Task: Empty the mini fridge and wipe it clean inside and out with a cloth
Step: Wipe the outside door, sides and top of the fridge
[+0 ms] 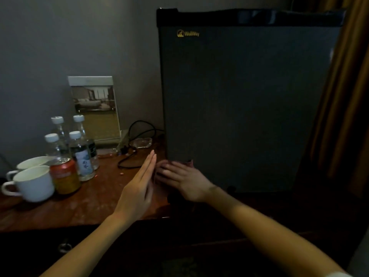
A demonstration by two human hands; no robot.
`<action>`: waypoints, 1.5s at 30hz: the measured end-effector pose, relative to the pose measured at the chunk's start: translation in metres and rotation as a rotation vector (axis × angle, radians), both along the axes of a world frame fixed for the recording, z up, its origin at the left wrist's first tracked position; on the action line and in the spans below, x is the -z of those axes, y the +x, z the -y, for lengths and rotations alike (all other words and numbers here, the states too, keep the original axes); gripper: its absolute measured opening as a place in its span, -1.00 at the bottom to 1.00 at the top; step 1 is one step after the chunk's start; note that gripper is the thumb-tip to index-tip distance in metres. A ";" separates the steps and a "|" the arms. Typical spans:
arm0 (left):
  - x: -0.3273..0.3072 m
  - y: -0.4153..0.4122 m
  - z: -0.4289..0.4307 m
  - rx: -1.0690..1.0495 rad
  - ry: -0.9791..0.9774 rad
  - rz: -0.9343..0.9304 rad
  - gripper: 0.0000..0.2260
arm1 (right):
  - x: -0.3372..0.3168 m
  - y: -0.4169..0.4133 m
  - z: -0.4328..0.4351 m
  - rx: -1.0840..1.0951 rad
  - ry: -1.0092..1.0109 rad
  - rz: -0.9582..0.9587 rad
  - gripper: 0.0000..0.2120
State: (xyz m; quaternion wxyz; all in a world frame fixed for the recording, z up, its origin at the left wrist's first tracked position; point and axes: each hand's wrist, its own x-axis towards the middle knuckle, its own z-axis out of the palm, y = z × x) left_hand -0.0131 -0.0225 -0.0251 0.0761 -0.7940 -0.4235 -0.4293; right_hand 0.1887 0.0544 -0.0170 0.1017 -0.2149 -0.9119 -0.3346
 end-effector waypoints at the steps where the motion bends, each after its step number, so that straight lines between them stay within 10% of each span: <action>1: -0.002 0.002 0.000 -0.003 -0.001 0.024 -0.31 | -0.019 0.007 -0.002 0.000 0.032 -0.067 -0.43; 9: -0.019 0.036 -0.020 -0.003 -0.203 0.399 -0.40 | -0.196 0.102 -0.012 0.095 0.362 -0.892 -0.48; 15: -0.010 0.057 -0.027 0.015 -0.327 0.822 -0.57 | -0.166 0.088 -0.011 0.222 0.411 -1.324 -0.47; 25: -0.007 0.061 -0.034 -0.015 -0.312 0.845 -0.56 | 0.003 0.083 0.003 0.003 0.111 0.124 -0.50; 36: -0.022 0.041 -0.052 -0.060 -0.402 0.870 -0.67 | -0.251 0.058 -0.007 0.123 0.367 -1.064 -0.45; 45: -0.027 0.034 -0.042 -0.142 -0.320 0.958 -0.62 | -0.122 -0.014 -0.002 0.040 0.318 -0.328 -0.52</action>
